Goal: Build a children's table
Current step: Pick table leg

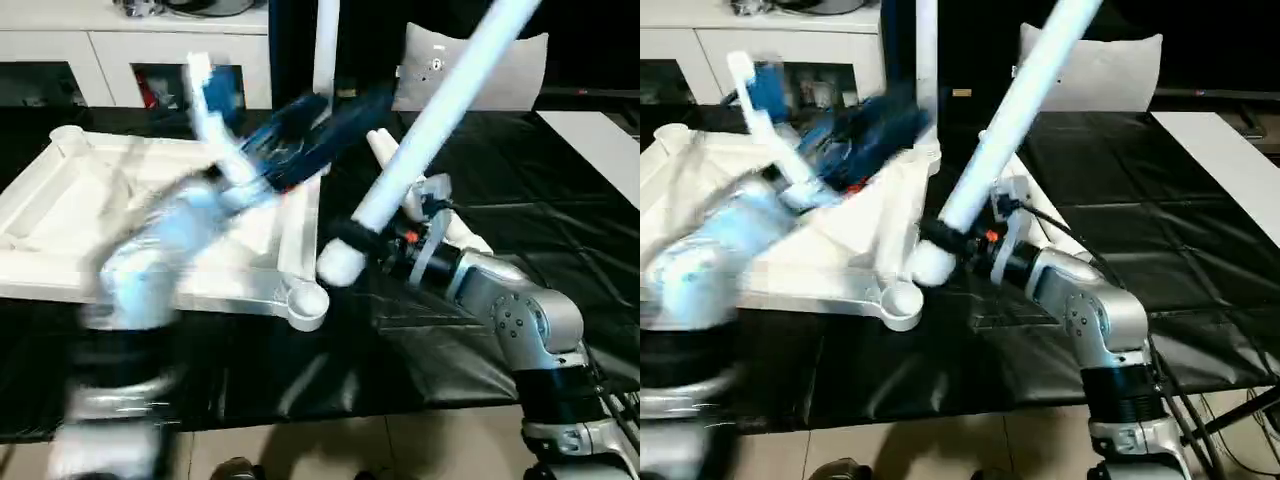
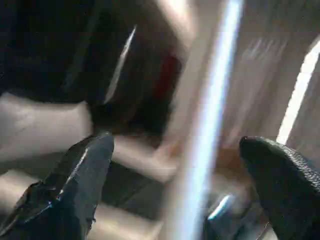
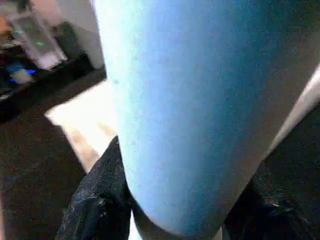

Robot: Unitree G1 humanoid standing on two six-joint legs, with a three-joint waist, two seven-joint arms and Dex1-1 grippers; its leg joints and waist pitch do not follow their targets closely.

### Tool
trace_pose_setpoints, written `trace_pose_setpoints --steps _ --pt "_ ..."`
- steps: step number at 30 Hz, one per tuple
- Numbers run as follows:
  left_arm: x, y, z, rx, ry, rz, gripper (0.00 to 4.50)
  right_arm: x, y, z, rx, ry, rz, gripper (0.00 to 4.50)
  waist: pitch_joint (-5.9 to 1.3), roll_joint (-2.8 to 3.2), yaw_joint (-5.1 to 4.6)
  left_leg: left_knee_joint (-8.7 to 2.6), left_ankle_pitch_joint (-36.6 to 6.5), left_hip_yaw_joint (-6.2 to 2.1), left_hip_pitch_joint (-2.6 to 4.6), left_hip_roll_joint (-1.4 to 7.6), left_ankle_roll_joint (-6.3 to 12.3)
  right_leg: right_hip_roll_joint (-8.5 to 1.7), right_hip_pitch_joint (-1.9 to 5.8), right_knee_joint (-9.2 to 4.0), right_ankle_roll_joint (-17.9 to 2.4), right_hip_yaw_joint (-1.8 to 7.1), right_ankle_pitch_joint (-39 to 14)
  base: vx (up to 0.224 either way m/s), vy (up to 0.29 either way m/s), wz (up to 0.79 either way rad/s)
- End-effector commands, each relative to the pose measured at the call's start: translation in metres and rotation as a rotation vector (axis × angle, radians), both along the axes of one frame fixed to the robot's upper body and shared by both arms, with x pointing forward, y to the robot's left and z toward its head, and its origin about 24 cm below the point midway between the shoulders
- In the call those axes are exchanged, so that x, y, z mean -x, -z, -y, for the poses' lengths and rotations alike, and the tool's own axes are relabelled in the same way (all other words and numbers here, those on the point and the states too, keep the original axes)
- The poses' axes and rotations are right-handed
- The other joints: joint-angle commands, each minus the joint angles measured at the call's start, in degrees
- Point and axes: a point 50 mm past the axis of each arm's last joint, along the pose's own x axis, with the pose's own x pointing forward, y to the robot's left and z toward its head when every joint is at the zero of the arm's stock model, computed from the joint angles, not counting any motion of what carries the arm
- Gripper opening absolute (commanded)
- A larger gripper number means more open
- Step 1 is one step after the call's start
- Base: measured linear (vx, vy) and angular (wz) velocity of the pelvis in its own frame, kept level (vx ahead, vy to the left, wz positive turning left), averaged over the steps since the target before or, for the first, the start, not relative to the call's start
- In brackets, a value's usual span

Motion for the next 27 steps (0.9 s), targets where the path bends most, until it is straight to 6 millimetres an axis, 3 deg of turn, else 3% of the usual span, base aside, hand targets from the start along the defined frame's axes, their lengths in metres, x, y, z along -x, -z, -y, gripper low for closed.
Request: trace_pose_setpoints --steps 1,5,6,7,11,15,18,19,23,26,27 --pt "-0.002 0.012 0.001 -0.109 0.0 0.003 4.5 -0.001 -0.005 0.006 0.018 0.038 0.029 1.89 -4.53 0.85 -0.25 -4.4 -12.7 -1.26 1.62 1.72 -3.13 -2.93 2.55 -4.53 -5.2 2.44 -17.5 0.0 0.0 0.0" --pt "-0.003 0.042 -0.026 -0.404 -0.007 0.001 4.5 0.0 0.003 0.013 0.073 0.111 0.009 1.89 -4.56 0.84 -0.21 -4.55 -13.2 -1.23 1.62 1.77 -3.78 -3.1 2.56 -4.28 -6.0 2.59 -16.2 0.0 0.0 0.0" --pt "-0.003 0.043 -0.026 -0.409 -0.006 0.0 4.5 0.0 0.003 0.013 0.075 0.115 0.008 1.89 -4.55 1.03 -0.23 -4.62 -13.6 -1.2 1.68 1.82 -4.22 -3.21 2.48 -4.04 -6.7 2.65 -15.9 0.0 0.0 0.0" --pt "-0.002 0.049 -0.032 -0.477 0.014 -0.003 4.5 0.0 0.007 0.015 0.068 0.159 -0.017 1.89 -4.53 0.37 -0.22 -4.62 -13.4 -1.1 1.7 1.82 -4.14 -3.23 2.45 -4.23 -6.8 2.66 -15.9 0.0 0.0 0.0" --pt "0.004 0.063 -0.044 -0.608 0.057 -0.011 4.5 0.001 0.016 0.015 0.088 0.195 -0.051 1.89 -4.5 0.76 -0.03 -4.7 -14.2 -1.19 1.72 1.89 -4.47 -3.58 2.39 -4.02 -7.6 2.75 -16.5 0.0 0.0 0.0" --pt "0.011 0.076 -0.058 -0.742 0.115 -0.012 4.5 0.001 0.014 0.013 0.104 0.211 -0.026 1.89 -4.25 0.29 -0.2 -4.87 -15.3 -1.18 1.67 1.86 -4.26 -3.69 2.26 -4.23 -6.9 2.89 -19.6 0.0 0.0 0.0" --pt "0.013 0.082 -0.065 -0.807 0.14 -0.013 4.5 0.0 0.011 0.013 0.084 0.224 -0.024 1.89 -4.18 0.48 -0.26 -4.92 -16.2 -1.14 1.86 1.84 -4.32 -3.75 2.04 -4.46 -6.4 2.95 -21.5 0.0 0.0 0.0" --pt "0.012 0.083 -0.067 -0.827 0.142 -0.01 4.5 0.001 0.012 0.013 0.086 0.22 -0.023 1.89 -4.22 1.61 -0.11 -4.88 -16.7 -1.23 2.11 1.85 -4.73 -3.78 1.84 -4.38 -6.5 2.98 -21.3 0.0 0.0 0.0" --pt "0.01 0.09 -0.069 -0.902 0.185 -0.004 4.5 0.005 0.015 0.012 0.085 0.203 -0.041 1.89 -4.25 1.22 -0.01 -5.04 -18.1 -1.27 2.14 1.88 -5.16 -3.58 1.93 -4.33 -7.1 2.89 -19.6 0.0 0.0 0.0" --pt "0.011 0.093 -0.07 -0.928 0.216 -0.015 4.5 0.008 0.018 0.011 0.102 0.194 -0.052 1.89 -4.26 1.59 -0.12 -5.08 -18.6 -1.37 2.07 1.87 -5.36 -3.72 2.06 -4.16 -8.0 2.9 -18.5 0.0 0.0 0.0" --pt "0.011 0.094 -0.07 -0.941 0.238 -0.015 4.22 0.008 0.021 0.012 0.126 0.203 -0.058 1.89 -4.24 1.45 -0.2 -5.14 -18.8 -1.4 2.01 1.87 -5.37 -3.7 2.16 -4.23 -8.1 2.87 -18.8 0.0 0.0 0.0"
